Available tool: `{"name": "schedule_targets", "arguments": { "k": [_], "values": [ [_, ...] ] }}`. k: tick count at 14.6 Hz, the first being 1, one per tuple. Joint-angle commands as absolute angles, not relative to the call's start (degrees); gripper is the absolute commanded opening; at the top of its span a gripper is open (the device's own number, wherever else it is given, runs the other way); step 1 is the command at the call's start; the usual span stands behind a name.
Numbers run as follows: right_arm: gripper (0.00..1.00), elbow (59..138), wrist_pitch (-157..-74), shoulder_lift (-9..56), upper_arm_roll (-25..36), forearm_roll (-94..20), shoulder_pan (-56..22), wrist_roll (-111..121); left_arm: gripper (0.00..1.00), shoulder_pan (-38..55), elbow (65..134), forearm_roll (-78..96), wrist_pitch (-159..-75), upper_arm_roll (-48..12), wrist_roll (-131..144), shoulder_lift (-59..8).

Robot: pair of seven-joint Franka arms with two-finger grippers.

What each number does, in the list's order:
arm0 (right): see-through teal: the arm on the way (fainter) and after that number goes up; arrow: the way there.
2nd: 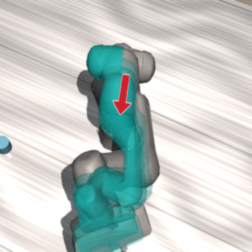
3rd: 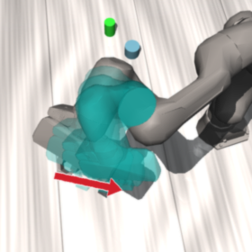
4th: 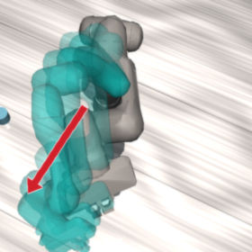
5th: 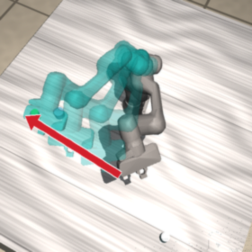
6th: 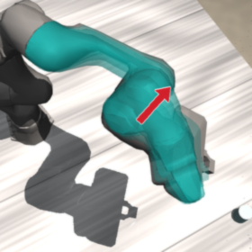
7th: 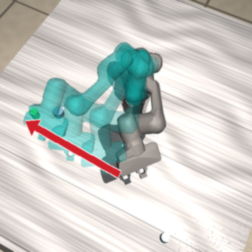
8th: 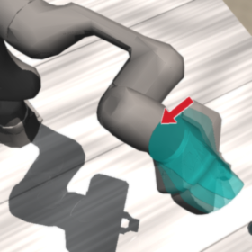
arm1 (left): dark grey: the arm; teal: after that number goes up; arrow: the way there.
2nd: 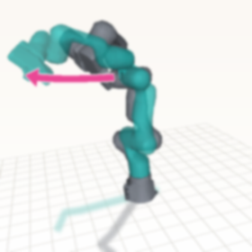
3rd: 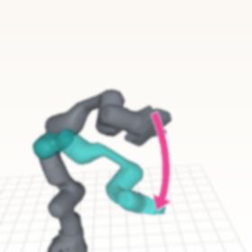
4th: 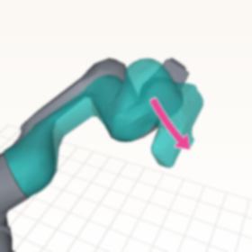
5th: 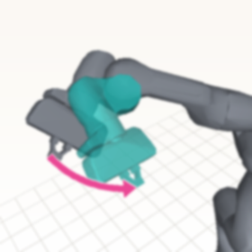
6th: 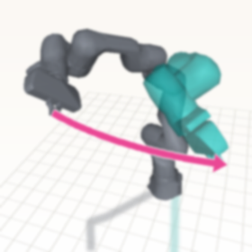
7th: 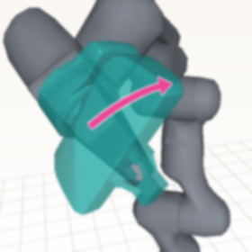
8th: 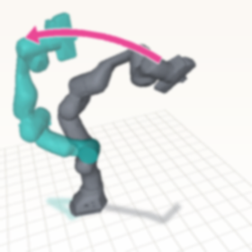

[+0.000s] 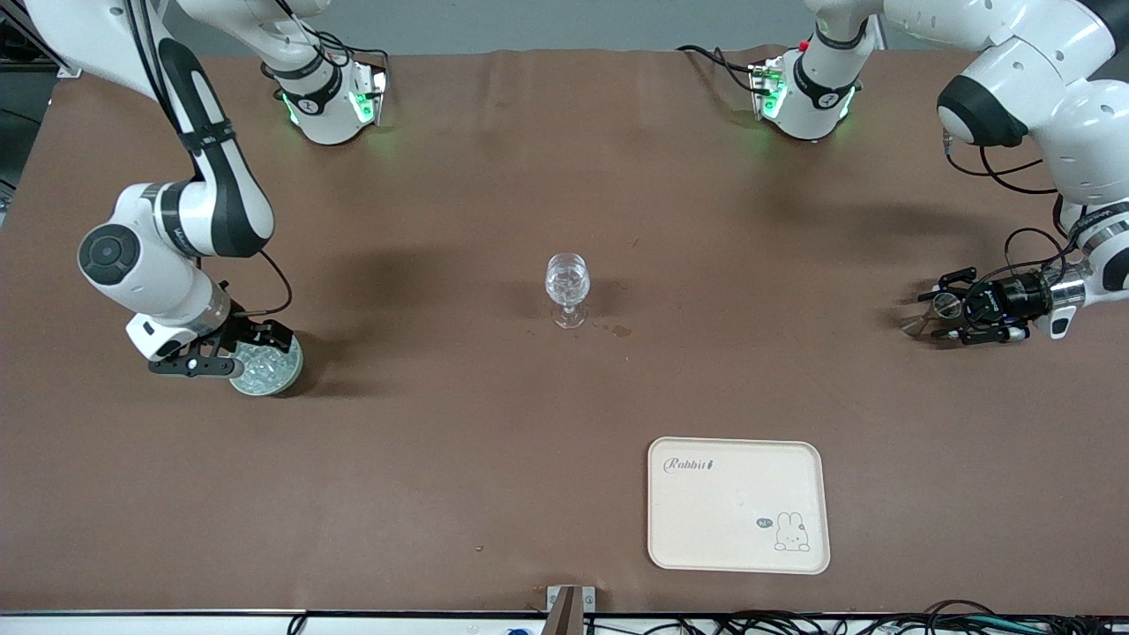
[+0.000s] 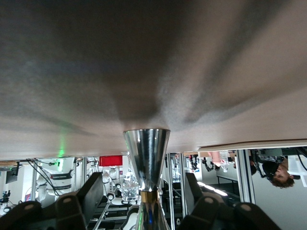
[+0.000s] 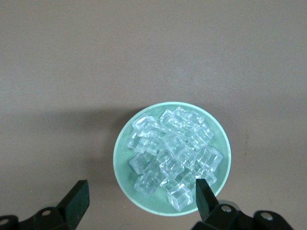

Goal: Pour wine and add ice with both arms
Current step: 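Lift the jigger with the left gripper while the right gripper lowers into ice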

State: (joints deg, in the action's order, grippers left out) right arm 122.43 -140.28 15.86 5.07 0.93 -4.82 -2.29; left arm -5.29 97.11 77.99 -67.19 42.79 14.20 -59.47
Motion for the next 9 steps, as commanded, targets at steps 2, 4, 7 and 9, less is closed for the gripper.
{"name": "schedule_targets", "arguments": {
  "k": [2, 4, 7, 9],
  "values": [
    [0.93, 122.87, -143.96, 17.92, 4.92, 0.09, -3.69, -0.54, 0.61, -3.96, 100.01, 80.5, -66.27, 42.98, 14.15, -58.54],
    [0.84, 122.87, -145.53, 18.89, 4.92, 0.09, -2.03, 1.57, 0.61, -3.87, 100.11, 81.3, -66.09, 42.98, 14.15, -58.45],
    [0.78, 123.31, -146.25, 19.51, 4.92, 0.09, -2.02, 2.72, 0.58, -3.87, 100.11, 81.65, -65.74, 42.98, 14.24, -58.18],
    [0.71, 123.49, -146.34, 19.77, 4.83, 0.09, -2.11, 2.72, 0.51, -3.95, 100.11, 81.65, -65.57, 42.98, 14.33, -58.1]
  ]
}}
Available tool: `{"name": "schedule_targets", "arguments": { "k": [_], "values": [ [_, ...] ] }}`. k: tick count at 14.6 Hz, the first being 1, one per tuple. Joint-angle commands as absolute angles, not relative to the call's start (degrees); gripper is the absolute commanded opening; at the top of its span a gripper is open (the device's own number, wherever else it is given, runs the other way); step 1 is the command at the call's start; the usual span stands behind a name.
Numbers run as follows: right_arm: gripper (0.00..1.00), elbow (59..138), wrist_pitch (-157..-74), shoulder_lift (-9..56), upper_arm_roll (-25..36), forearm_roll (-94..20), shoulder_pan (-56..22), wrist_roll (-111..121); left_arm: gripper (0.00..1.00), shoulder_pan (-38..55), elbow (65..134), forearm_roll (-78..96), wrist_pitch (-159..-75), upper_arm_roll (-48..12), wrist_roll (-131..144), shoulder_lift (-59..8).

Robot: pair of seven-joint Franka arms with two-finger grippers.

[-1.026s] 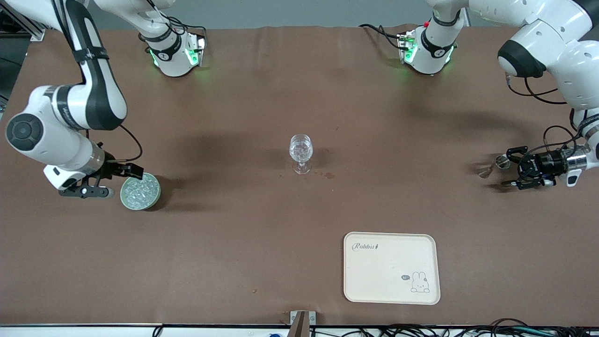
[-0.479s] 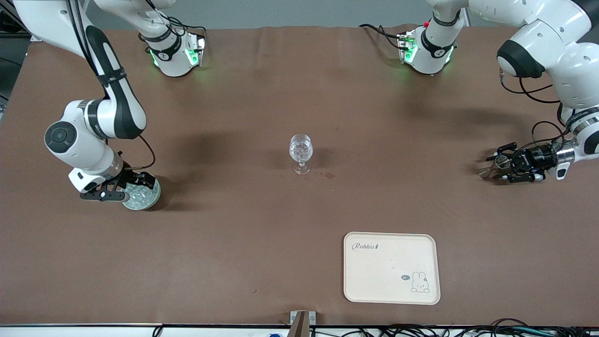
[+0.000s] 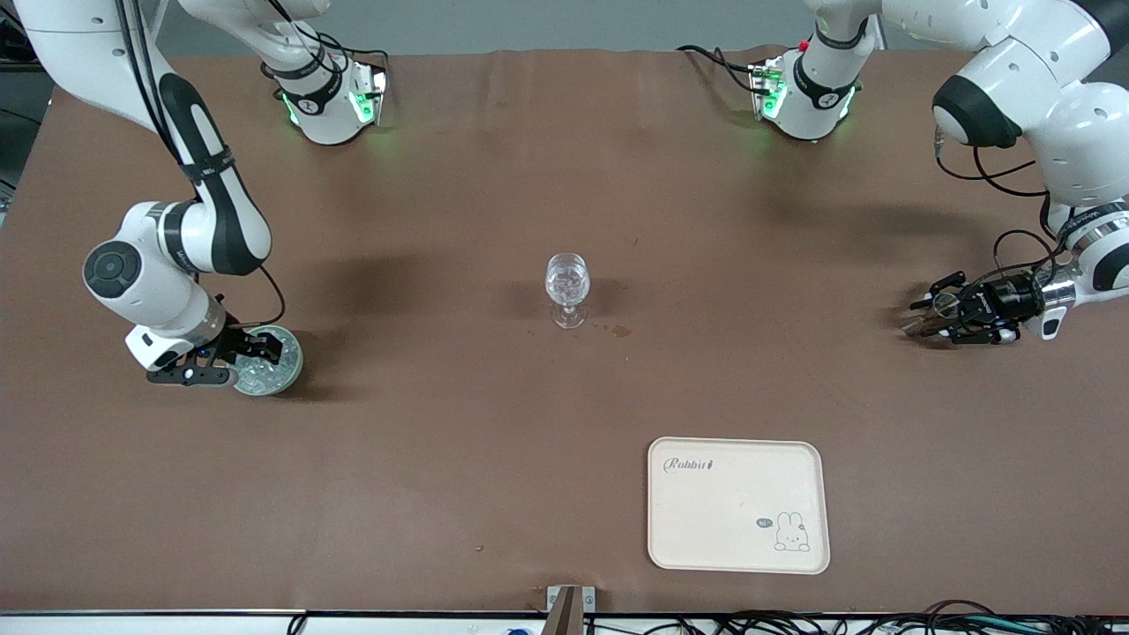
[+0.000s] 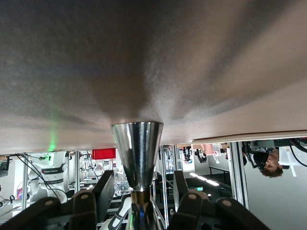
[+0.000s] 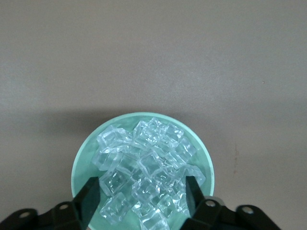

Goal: Pour wine and add ice with both arms
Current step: 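Lift the jigger with the left gripper while the right gripper lowers into ice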

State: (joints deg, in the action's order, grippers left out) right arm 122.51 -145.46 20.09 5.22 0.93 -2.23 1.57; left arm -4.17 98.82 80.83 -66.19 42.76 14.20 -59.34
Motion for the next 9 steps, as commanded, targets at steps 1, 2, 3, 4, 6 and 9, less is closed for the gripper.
{"name": "schedule_targets", "arguments": {
  "k": [1, 2, 3, 4, 6, 9],
  "values": [
    [0.7, 123.49, -146.42, 20.21, 4.83, 0.09, -2.2, 2.72, 0.38, -4.13, 100.11, 81.65, -64.96, 42.98, 14.33, -58.1],
    [0.69, 123.49, -146.43, 20.82, 4.83, 0.09, -2.11, 2.72, 0.19, -4.48, 100.11, 81.65, -63.91, 43.07, 14.24, -58.1],
    [0.68, 123.49, -146.43, 21.0, 4.83, 0.09, -2.11, 2.72, 0.13, -5.35, 100.02, 81.65, -62.68, 43.07, 14.33, -58.27],
    [0.68, 123.49, -146.43, 21.44, 4.83, 0.09, -2.11, 2.72, 0.16, -7.01, 100.02, 82.17, -60.93, 42.98, 14.33, -58.62],
    [0.68, 123.57, -146.43, 22.06, 4.83, 0.0, -2.02, 2.72, 0.01, -7.3, 100.19, 83.32, -59.15, 43.07, 14.24, -58.71],
    [0.66, 124.01, -146.6, 22.58, 4.83, 0.09, -1.93, 2.72, 0.0, -7.21, 100.2, 83.41, -58.1, 42.98, 15.63, -58.27]
  ]
}}
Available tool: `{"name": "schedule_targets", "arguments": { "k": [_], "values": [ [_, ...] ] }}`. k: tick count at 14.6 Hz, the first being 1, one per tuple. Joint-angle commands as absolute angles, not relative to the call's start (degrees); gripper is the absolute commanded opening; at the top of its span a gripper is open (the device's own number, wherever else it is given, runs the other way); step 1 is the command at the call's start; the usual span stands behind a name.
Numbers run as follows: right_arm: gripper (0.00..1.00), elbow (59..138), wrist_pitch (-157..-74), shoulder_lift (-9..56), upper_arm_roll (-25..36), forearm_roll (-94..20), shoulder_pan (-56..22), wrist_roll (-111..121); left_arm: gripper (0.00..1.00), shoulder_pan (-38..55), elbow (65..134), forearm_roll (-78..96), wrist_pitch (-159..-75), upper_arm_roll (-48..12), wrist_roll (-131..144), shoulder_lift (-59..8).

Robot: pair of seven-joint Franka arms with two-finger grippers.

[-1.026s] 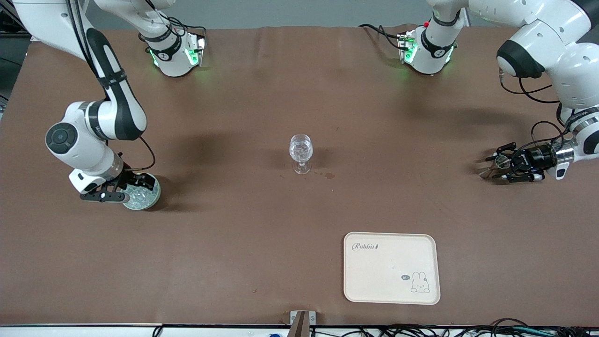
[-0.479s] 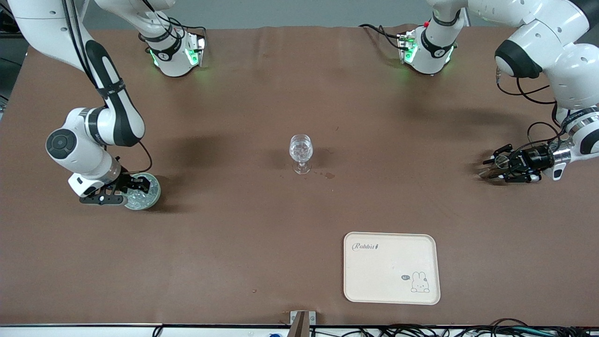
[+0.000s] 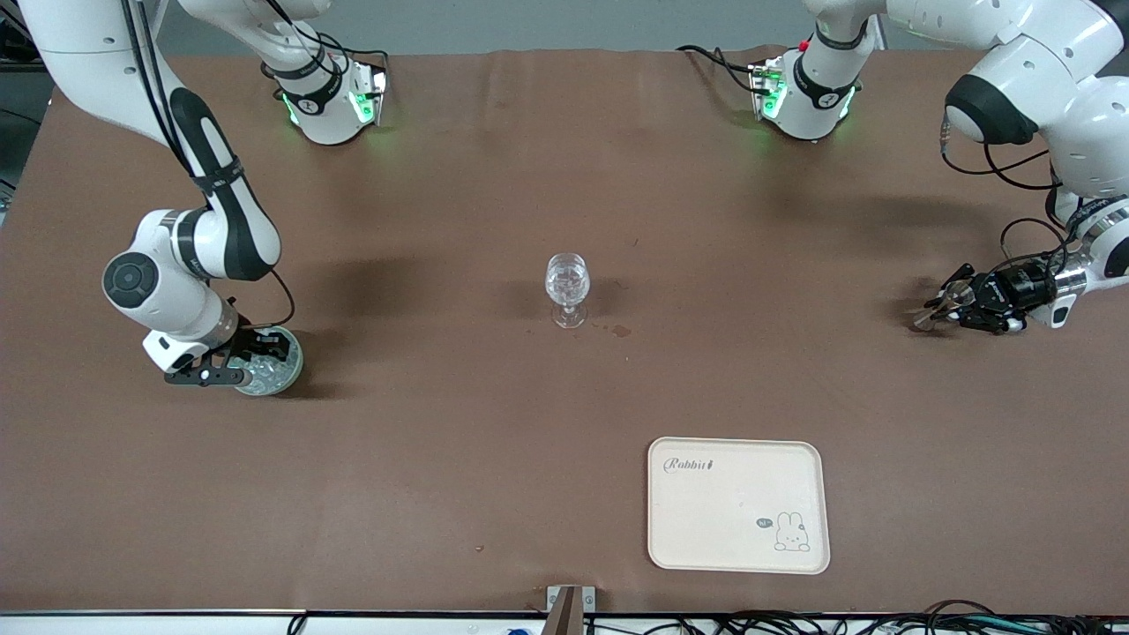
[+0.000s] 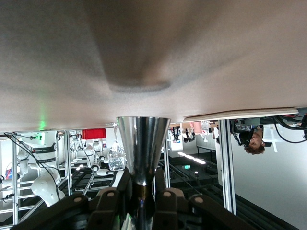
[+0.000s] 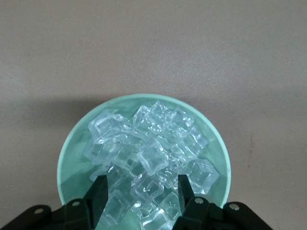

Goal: Pour wine and add ice with both arms
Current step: 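Lift the jigger with the left gripper while the right gripper lowers into ice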

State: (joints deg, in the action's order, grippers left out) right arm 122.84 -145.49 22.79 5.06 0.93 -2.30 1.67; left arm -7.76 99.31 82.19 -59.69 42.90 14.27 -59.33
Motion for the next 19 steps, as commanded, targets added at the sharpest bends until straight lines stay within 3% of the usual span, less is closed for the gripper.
{"name": "schedule_targets", "arguments": {
  "k": [1, 4, 6, 14, 17, 18, 19],
  "values": [
    [0.66, 124.1, -147.73, 22.94, 4.83, 0.09, -1.93, 2.72, 0.0, -6.68, 100.11, 83.67, -56.79, 42.98, 15.99, -58.18],
    [0.65, 124.28, -149.24, 23.73, 4.83, 0.09, -1.93, 2.72, 0.0, -5.28, 99.85, 83.76, -55.64, 42.98, 16.17, -55.74],
    [0.52, 124.28, -149.33, 23.82, 4.83, 0.09, -1.85, 2.72, 0.0, -5.01, 99.58, 84.28, -55.63, 41.5, 18.62, -53.01],
    [0.52, 125.16, -149.94, 23.99, 4.83, 0.09, -1.76, 2.81, 0.0, -0.72, 95.01, 80.71, -66.51, 32.35, 39.19, -39.04],
    [0.52, 125.07, -149.85, 23.99, 4.92, 0.09, -1.76, 2.81, 0.0, -1.14, 94.31, 71.83, -75.55, 21.57, 43.13, -32.98],
    [0.48, 125.07, -149.85, 23.99, 4.83, 0.09, -1.76, 2.81, 0.0, -1.23, 94.39, 70.24, -78.11, 18.23, 45.33, -31.48],
    [0.38, 125.07, -149.85, 23.99, 4.83, 0.09, -1.76, 2.73, 0.0, -1.23, 94.57, 68.57, -79.61, 15.84, 46.66, -30.33]
  ]
}}
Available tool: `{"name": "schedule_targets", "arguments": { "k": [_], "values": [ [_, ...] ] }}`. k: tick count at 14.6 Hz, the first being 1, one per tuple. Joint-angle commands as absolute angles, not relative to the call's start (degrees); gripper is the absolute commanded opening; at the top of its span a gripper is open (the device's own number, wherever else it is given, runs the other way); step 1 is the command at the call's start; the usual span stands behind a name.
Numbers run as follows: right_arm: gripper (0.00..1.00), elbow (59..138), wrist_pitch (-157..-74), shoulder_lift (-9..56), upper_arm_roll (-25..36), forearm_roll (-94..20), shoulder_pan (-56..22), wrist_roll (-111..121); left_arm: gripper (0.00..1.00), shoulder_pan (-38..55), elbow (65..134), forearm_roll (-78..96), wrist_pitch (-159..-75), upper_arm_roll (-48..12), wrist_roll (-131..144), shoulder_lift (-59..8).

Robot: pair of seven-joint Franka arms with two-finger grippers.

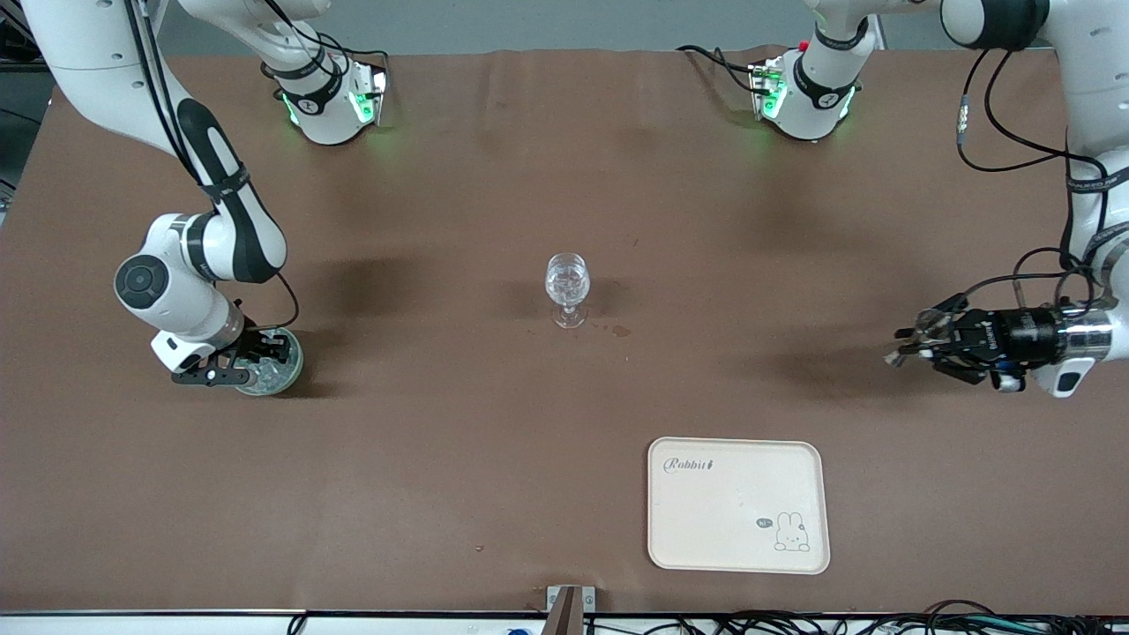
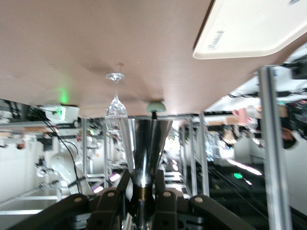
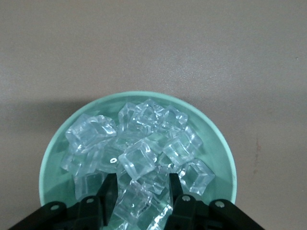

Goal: Pour wine and add ice with both arms
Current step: 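Grasp an ice cube with the right gripper while the left gripper carries the jigger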

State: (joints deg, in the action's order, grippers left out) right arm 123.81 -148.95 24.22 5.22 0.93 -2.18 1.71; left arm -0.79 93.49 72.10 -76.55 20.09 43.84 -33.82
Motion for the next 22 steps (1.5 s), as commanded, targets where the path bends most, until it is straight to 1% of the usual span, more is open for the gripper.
{"name": "schedule_targets", "arguments": {
  "k": [1, 2, 4, 7, 9, 11, 13, 17, 22],
  "values": [
    [0.3, 125.07, -149.85, 23.91, 4.83, 0.09, -1.76, 2.72, 0.0, -1.23, 94.83, 66.81, -80.76, 13.56, 47.1, -29.19],
    [0.26, 125.07, -149.77, 23.91, 4.83, 0.09, -1.76, 2.64, 0.0, -1.58, 94.83, 64.36, -81.29, 11.1, 47.11, -28.48],
    [0.22, 124.98, -149.42, 23.82, 4.83, 0.09, -1.84, 2.46, 0.0, -2.28, 94.31, 60.32, -82.35, 6.61, 46.59, -27.78],
    [0.14, 124.72, -148.98, 23.64, 4.83, 0.09, -1.93, 2.02, 0.0, -2.9, 94.66, 56.78, -87.0, -1.91, 47.8, -27.25],
    [0.09, 124.54, -148.45, 23.21, 4.83, 0.09, -1.93, 2.11, 0.0, -2.99, 94.66, 55.47, -89.11, -5.69, 51.66, -27.16],
    [0.05, 122.53, -143.38, 22.24, 4.83, 0.0, -2.02, 2.2, 0.0, -3.08, 94.48, 52.57, -91.57, -10.35, 54.13, -26.98],
    [0.04, 119.02, -137.31, 22.06, 4.75, 0.0, -1.93, 2.29, 0.0, -2.9, 94.57, 49.76, -94.38, -14.74, 56.33, -27.42],
    [0.03, 116.29, -133.43, 20.83, 4.83, 0.0, -1.93, 2.29, 0.0, -2.55, 94.48, 48.69, -101.58, -21.78, 63.18, -28.21],
    [0.03, 108.47, -122.45, 17.41, 5.1, -0.09, -1.85, 2.37, 0.0, -2.29, 94.22, 43.87, -111.08, -29.34, 70.21, -30.93]
  ]
}}
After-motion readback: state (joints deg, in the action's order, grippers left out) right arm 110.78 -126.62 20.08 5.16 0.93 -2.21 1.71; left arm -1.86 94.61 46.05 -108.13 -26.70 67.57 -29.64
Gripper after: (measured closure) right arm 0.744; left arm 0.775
